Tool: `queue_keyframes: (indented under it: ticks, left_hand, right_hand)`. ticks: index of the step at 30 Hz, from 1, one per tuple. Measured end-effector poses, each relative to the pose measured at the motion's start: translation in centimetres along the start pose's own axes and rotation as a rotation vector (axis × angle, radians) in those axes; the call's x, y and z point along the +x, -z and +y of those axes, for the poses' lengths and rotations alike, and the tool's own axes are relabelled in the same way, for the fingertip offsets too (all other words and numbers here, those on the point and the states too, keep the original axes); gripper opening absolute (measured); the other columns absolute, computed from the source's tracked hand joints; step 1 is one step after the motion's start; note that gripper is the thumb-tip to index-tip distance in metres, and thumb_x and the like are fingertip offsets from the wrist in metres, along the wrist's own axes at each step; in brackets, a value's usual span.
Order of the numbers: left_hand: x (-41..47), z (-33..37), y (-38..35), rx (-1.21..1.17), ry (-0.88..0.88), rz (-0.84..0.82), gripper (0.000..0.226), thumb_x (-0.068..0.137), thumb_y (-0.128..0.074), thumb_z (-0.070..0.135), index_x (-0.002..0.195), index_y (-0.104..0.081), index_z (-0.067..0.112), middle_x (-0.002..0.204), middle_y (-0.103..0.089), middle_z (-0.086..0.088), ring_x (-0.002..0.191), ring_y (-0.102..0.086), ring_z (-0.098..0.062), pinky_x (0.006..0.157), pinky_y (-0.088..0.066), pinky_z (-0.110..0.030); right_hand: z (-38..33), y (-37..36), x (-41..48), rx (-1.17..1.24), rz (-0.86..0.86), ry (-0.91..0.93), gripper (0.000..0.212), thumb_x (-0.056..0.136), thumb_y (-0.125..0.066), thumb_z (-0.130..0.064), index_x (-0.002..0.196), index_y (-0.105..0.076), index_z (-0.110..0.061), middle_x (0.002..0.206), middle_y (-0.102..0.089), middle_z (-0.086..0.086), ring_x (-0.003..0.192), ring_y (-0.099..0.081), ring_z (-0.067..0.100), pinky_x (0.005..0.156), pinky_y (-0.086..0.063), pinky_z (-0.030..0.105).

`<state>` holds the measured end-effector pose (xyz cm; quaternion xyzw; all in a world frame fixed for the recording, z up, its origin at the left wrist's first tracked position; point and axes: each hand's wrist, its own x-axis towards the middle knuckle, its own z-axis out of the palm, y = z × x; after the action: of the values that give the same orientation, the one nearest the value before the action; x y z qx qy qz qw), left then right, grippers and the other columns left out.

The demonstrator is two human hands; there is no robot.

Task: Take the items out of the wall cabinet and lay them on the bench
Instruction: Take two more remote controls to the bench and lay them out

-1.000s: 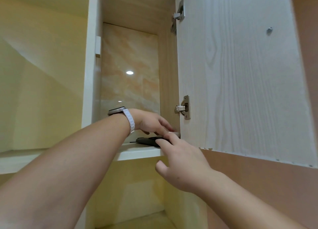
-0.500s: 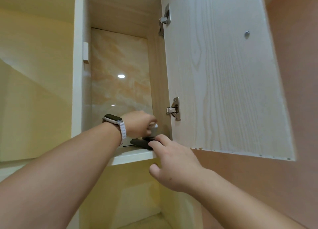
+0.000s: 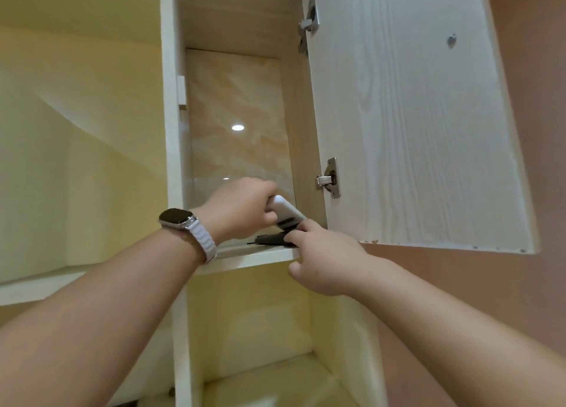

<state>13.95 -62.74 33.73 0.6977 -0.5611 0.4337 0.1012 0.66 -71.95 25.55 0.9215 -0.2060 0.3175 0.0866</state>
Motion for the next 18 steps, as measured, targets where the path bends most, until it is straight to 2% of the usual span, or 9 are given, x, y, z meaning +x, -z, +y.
queue_keyframes:
  ticks: [5, 10, 14, 18]
  left_hand:
    - [-4.4, 0.9, 1.8, -0.062, 0.032, 0.168, 0.03, 0.079, -0.059, 0.028, 0.067, -0.032, 0.023, 0.067, -0.042, 0.006, 0.061, -0.041, -0.018, 0.05, -0.025, -0.033]
    - [-8.0, 0.7, 2.7, -0.077, 0.075, 0.268, 0.023, 0.081, -0.059, 0.027, 0.076, -0.039, 0.019, 0.068, -0.04, 0.007, 0.064, -0.042, -0.021, 0.049, -0.028, -0.032]
    - [-10.1, 0.3, 2.8, -0.063, 0.072, 0.327, 0.024, 0.081, -0.061, 0.025, 0.074, -0.038, 0.019, 0.065, -0.039, 0.007, 0.059, -0.041, -0.022, 0.046, -0.025, -0.028]
    - [-11.5, 0.3, 3.1, -0.098, 0.093, 0.346, 0.027, 0.082, -0.062, 0.024, 0.073, -0.037, 0.02, 0.063, -0.038, 0.007, 0.055, -0.036, -0.012, 0.046, -0.021, -0.028]
  right_hand:
    - [0.0, -0.3, -0.4, 0.034, 0.138, 0.032, 0.046, 0.088, -0.049, -0.033, 0.134, -0.049, -0.036, 0.131, -0.046, -0.006, 0.11, -0.053, 0.025, 0.072, -0.034, 0.03]
    - [0.2, -0.8, -1.4, 0.048, 0.298, 0.06, 0.03, 0.086, -0.054, -0.029, 0.115, -0.053, -0.033, 0.116, -0.048, -0.011, 0.102, -0.051, 0.021, 0.068, -0.034, 0.03]
    - [0.9, -1.3, -2.1, 0.049, 0.408, 0.102, 0.027, 0.088, -0.057, -0.025, 0.115, -0.053, -0.028, 0.116, -0.05, -0.009, 0.098, -0.05, 0.021, 0.067, -0.043, 0.032]
    - [1.3, -1.4, -2.6, 0.09, 0.529, 0.128, 0.018, 0.092, -0.06, -0.029, 0.11, -0.058, -0.024, 0.11, -0.054, -0.007, 0.091, -0.05, 0.022, 0.062, -0.04, 0.032]
